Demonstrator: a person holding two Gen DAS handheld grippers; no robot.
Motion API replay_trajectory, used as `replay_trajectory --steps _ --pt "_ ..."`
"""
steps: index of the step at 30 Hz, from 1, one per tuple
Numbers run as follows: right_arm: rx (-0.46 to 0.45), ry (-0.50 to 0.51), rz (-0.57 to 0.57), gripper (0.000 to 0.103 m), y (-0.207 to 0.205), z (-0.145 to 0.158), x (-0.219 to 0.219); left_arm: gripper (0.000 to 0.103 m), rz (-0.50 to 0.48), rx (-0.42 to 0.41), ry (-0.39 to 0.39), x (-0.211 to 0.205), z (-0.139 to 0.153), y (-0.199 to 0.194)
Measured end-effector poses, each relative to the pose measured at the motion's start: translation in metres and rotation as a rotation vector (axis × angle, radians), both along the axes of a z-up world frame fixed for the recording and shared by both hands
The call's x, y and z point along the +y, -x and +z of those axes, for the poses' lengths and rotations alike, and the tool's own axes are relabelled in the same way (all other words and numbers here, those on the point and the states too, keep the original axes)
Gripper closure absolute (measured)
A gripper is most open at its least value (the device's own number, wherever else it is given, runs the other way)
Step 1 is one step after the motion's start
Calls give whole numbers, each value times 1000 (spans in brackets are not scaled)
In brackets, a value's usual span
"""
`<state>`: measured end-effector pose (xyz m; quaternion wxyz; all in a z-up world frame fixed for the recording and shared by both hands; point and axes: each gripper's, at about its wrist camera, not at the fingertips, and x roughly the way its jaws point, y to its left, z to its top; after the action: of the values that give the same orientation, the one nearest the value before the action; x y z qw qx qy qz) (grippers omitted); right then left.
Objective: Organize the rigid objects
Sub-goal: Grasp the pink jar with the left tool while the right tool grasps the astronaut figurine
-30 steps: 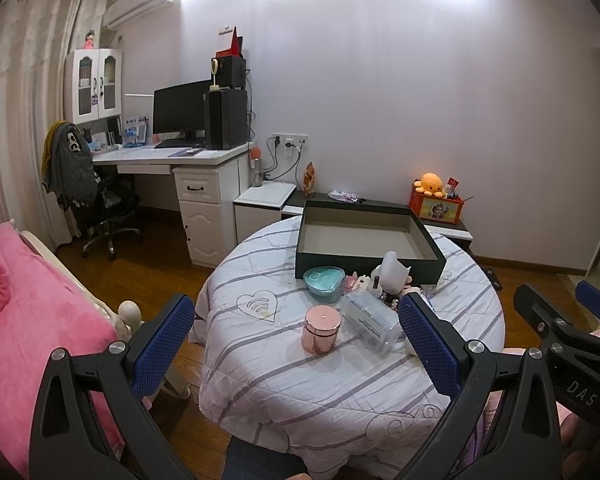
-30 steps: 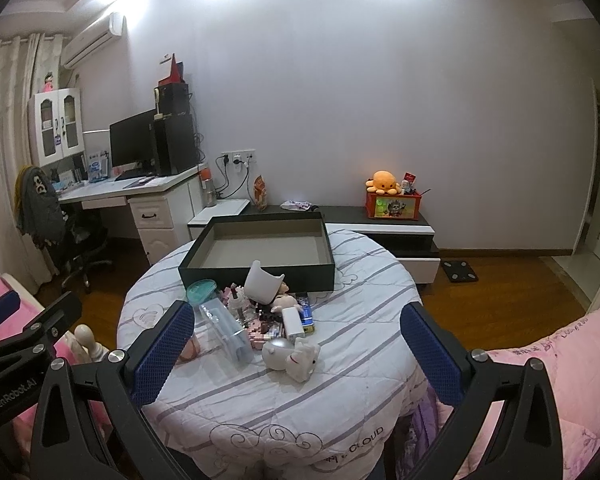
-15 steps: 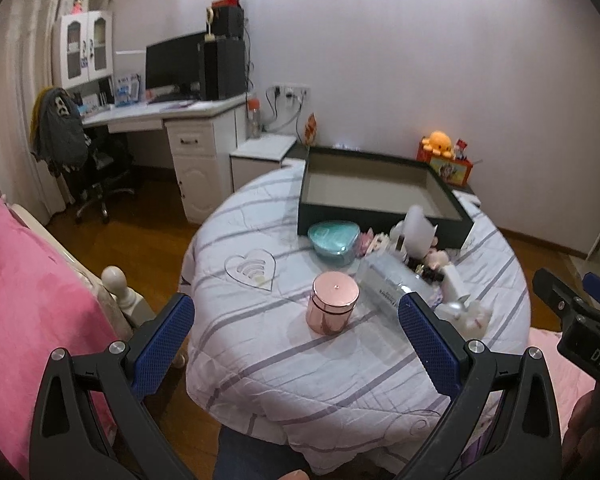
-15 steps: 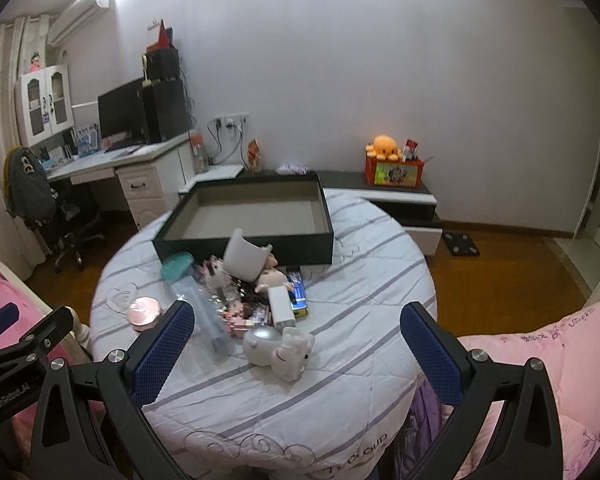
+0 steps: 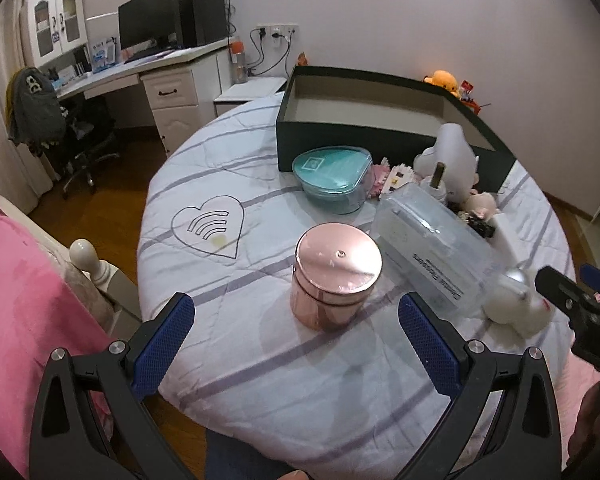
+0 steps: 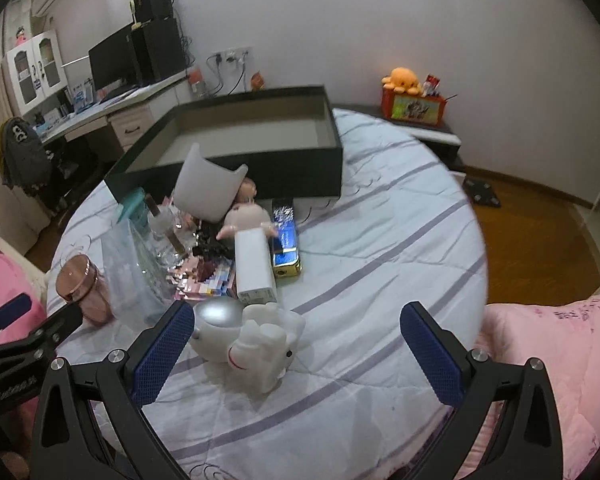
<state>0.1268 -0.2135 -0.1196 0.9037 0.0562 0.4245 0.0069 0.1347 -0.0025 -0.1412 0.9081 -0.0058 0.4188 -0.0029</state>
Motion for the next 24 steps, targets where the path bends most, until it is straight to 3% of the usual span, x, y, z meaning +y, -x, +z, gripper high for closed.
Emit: replay_trajectory --steps 12,14,16,19,20,22,24 --pt "62 -88 98 0 -6 -25 3 0 -32 22 2 -2 -22 -24" --pt "74 -99 111 5 -9 -30 7 0 -38 16 11 -2 -25 -29" --pt "82 -122 127 11 -13 -36 10 12 -45 24 28 0 -29 -33" --pt "77 -107 143 30 -14 -39 17 28 -52 40 10 -1 -33 -38" --pt "75 -102 145 30 -14 -38 19 34 -57 34 14 -2 -32 -38" --pt "74 -105 149 30 -14 -38 19 56 -57 32 14 -3 -29 -38" --pt "74 -123 152 30 -12 -38 16 55 -54 37 25 -1 -29 -40"
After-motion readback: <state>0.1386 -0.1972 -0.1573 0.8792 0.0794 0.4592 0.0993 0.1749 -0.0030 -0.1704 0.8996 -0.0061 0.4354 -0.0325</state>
